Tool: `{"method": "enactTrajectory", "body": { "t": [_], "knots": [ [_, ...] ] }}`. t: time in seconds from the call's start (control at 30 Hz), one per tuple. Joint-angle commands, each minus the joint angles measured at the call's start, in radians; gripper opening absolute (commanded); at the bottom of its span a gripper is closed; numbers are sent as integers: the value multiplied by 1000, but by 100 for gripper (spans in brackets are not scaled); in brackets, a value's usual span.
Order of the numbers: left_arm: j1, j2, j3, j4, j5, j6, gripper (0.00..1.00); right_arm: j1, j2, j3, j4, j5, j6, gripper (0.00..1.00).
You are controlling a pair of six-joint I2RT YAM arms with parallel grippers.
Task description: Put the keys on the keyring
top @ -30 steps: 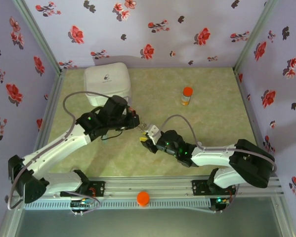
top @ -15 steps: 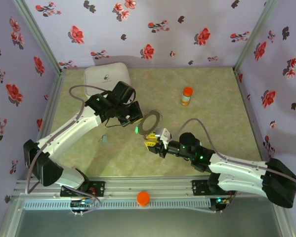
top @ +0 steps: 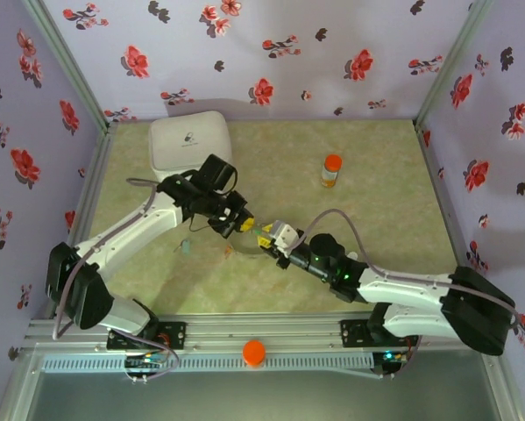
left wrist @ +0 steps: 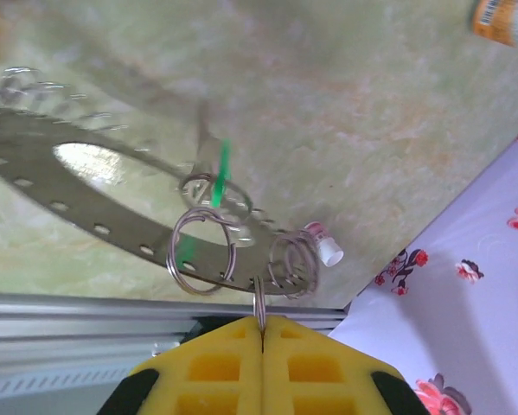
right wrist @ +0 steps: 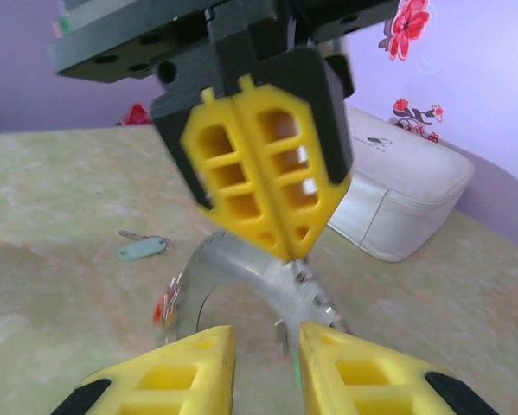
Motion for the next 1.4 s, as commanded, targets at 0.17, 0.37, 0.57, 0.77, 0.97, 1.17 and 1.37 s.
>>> {"method": "enactTrajectory", "body": {
  "t": [0.17, 0.37, 0.57, 0.77, 0.97, 1.17, 1.37],
  "knots": [
    [12, -72, -20, 64, 58, -123, 0, -5, 76, 27, 167, 34, -70, 28],
    [18, -55, 0, 92, 70, -124, 0, -8, 133, 21, 237, 66, -74, 29],
    [20, -56, 19, 52, 69, -114, 0, -25, 195, 45, 330, 58, -55, 27],
    [19, -59, 3, 54, 71, -119, 0, -29, 209, 42, 364, 80, -54, 25],
    [16, -62, -1, 60, 76, -123, 0, -30, 233, 60, 363, 50, -67, 22],
    [15, -67, -4, 59, 77, -131, 0, -31, 249, 103, 340, 62, -103, 9],
    [11, -109, 0, 48, -75, -52, 32, -39, 211, 101, 293, 49, -104, 0]
  ]
}}
